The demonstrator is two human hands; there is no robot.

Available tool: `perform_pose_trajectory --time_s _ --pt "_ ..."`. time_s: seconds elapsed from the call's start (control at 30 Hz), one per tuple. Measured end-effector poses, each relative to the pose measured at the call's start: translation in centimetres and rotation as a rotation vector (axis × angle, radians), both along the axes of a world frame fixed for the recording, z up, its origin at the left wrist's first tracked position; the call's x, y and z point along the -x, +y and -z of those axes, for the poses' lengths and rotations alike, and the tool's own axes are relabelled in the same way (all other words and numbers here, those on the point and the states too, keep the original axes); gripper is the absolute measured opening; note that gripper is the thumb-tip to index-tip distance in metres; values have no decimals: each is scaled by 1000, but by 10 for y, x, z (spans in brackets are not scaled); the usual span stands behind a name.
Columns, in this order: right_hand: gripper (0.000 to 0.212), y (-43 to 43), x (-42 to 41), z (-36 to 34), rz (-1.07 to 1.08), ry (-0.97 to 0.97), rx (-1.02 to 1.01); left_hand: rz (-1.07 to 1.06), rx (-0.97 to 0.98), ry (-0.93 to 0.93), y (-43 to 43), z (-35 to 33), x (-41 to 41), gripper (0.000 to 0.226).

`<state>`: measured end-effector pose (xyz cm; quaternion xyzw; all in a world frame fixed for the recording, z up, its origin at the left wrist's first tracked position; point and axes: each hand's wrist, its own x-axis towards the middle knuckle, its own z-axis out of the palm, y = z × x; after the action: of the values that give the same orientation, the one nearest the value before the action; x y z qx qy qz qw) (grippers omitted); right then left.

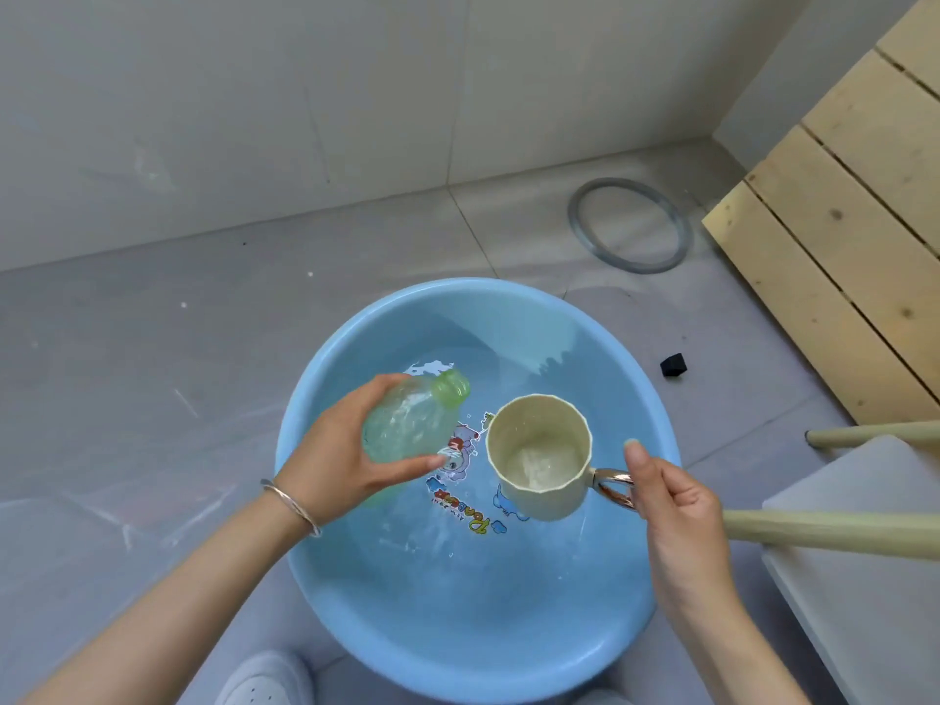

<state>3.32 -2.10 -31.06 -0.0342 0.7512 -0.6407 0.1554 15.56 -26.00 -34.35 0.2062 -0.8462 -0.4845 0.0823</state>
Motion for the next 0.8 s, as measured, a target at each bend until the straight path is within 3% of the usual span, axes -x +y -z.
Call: perform_pose_trajectory --time_s 0.1,0.37,0.63,0.8 --pt "106 9 10 -5 73 15 -20 68 52 -54 7 11 2 74" --pt "103 16 16 -19 113 15 -45 140 157 -85 11 25 3 89" --pt "65 8 9 -48 56 142 -129 173 204 -44 16 27 2 78" --pt "55 2 9 -56 38 219 -142 182 228 -51 17 29 2 81"
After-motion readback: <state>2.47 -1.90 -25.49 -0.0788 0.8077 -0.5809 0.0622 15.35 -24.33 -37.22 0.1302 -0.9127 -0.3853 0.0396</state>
